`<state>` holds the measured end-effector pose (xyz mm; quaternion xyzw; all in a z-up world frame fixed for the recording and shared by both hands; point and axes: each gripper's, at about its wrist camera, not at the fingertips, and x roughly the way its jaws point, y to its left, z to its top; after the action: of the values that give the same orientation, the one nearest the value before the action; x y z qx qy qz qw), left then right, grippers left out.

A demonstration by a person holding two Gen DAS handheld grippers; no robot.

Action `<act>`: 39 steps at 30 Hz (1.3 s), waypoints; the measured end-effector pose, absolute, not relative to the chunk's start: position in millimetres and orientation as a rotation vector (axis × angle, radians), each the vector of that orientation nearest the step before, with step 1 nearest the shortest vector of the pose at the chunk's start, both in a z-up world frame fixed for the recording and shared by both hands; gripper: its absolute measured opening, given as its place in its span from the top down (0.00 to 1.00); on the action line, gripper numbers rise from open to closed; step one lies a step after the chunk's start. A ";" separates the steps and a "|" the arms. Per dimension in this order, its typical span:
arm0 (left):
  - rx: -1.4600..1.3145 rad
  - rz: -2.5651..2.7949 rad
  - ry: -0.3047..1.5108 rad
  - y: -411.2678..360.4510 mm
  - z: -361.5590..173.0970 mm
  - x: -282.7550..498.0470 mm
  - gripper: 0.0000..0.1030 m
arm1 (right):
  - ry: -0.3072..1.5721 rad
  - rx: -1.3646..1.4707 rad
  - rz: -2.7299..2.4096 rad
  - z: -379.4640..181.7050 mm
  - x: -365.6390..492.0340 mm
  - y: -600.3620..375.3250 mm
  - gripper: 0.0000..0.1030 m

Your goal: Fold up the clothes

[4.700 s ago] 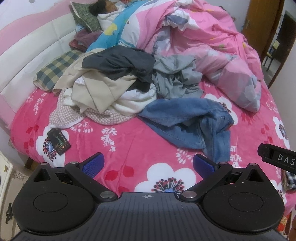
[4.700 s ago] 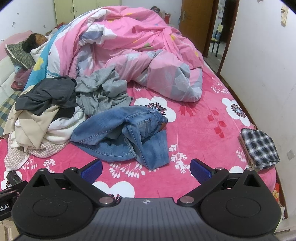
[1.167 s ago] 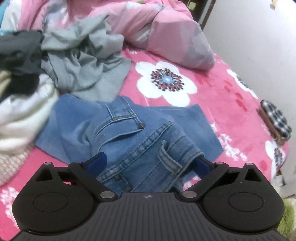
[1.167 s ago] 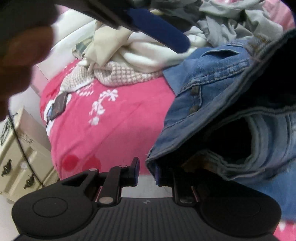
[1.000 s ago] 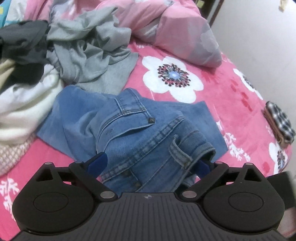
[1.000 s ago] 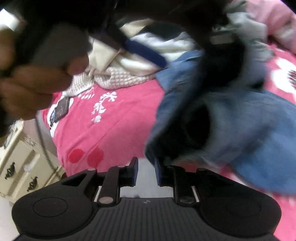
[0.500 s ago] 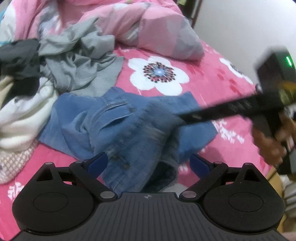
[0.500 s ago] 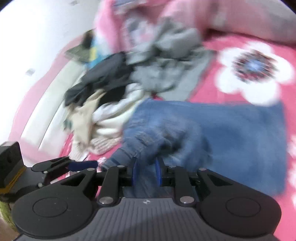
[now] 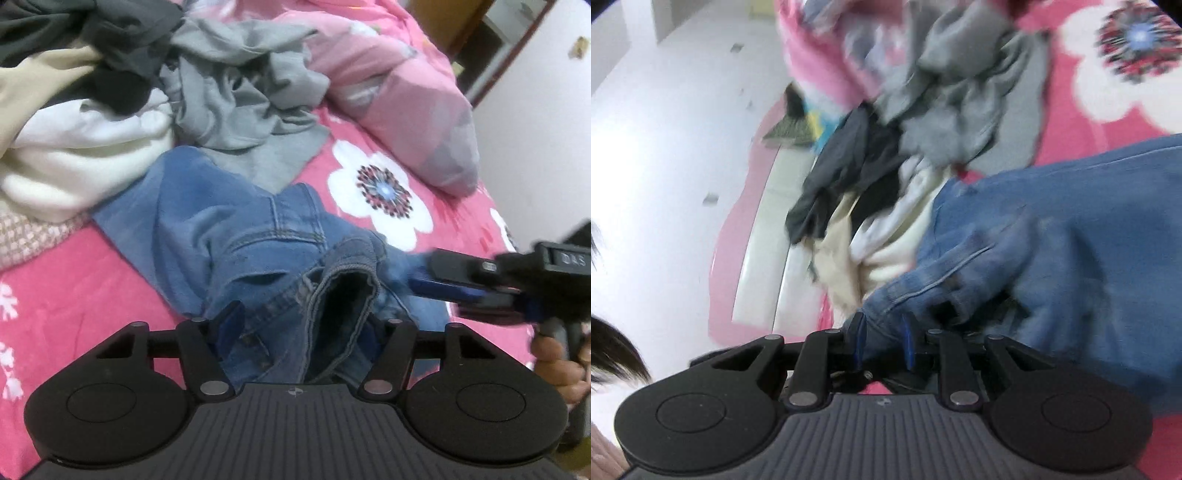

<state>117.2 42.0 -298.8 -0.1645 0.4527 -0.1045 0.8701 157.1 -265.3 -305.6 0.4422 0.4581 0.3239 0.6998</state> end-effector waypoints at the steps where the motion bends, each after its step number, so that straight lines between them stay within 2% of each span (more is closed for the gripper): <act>1: -0.339 -0.223 0.946 41.5 -299.3 118.2 0.38 | 1.015 0.997 0.665 -307.7 154.6 -273.8 0.77; 2: -0.328 -0.233 0.948 39.0 -299.5 118.8 0.36 | 1.022 0.993 0.592 -310.4 152.6 -281.5 0.74; 4: -0.287 -0.271 0.955 30.9 -300.2 118.6 0.33 | 1.052 0.969 0.448 -317.2 149.4 -295.3 0.57; 6: -0.251 -0.293 0.958 24.3 -302.5 118.3 0.33 | 1.099 0.975 0.366 -330.1 150.5 -302.1 0.54; 8: -0.260 -0.288 0.957 25.3 -303.7 119.6 0.38 | 1.165 1.015 0.361 -346.2 158.1 -298.1 0.48; 9: -0.278 -0.278 0.956 28.1 -303.8 120.9 0.42 | 1.197 1.034 0.363 -354.0 162.4 -295.1 0.42; 10: -0.297 -0.268 0.953 31.1 -303.6 122.3 0.52 | 1.225 1.045 0.369 -360.3 166.9 -291.2 0.37; 11: -0.325 -0.253 0.946 35.7 -301.7 123.8 0.62 | 1.253 1.049 0.375 -366.5 171.9 -286.4 0.36; 12: -0.355 -0.238 0.944 40.6 -300.4 125.5 0.67 | 1.284 1.052 0.380 -373.2 177.2 -281.4 0.36; 13: -0.385 -0.220 0.944 46.0 -299.6 127.3 0.77 | 1.315 1.050 0.374 -378.8 180.8 -276.7 0.37; 15: -0.417 -0.174 0.938 54.5 -297.7 129.5 0.85 | 1.358 1.041 0.373 -388.0 186.4 -268.7 0.38; 17: -0.439 -0.122 0.922 63.2 -294.5 129.1 0.91 | 1.375 1.037 0.365 -392.0 186.3 -265.2 0.46; 19: -0.468 -0.065 0.911 74.7 -288.0 127.2 0.92 | 1.385 1.041 0.365 -389.6 184.1 -265.3 0.68; 22: -0.507 0.007 0.876 90.3 -261.9 122.6 0.93 | 1.356 1.059 0.388 -366.9 176.3 -273.7 0.86; 29: -0.479 -0.031 0.717 81.7 -139.2 140.3 0.94 | 1.093 1.299 0.477 -260.8 164.2 -327.7 0.92; 34: -0.456 -0.184 0.541 25.9 -34.1 187.9 0.94 | 0.753 1.361 0.499 -151.7 155.0 -410.6 0.92; 39: -0.495 -0.396 0.356 -49.7 61.2 229.9 0.94 | 0.389 1.258 0.452 -17.5 119.8 -513.9 0.91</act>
<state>229.9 -49.7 61.2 -0.2423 0.1740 -0.1936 0.9346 119.8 -513.9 -17.5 0.5795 0.1790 0.2081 0.7673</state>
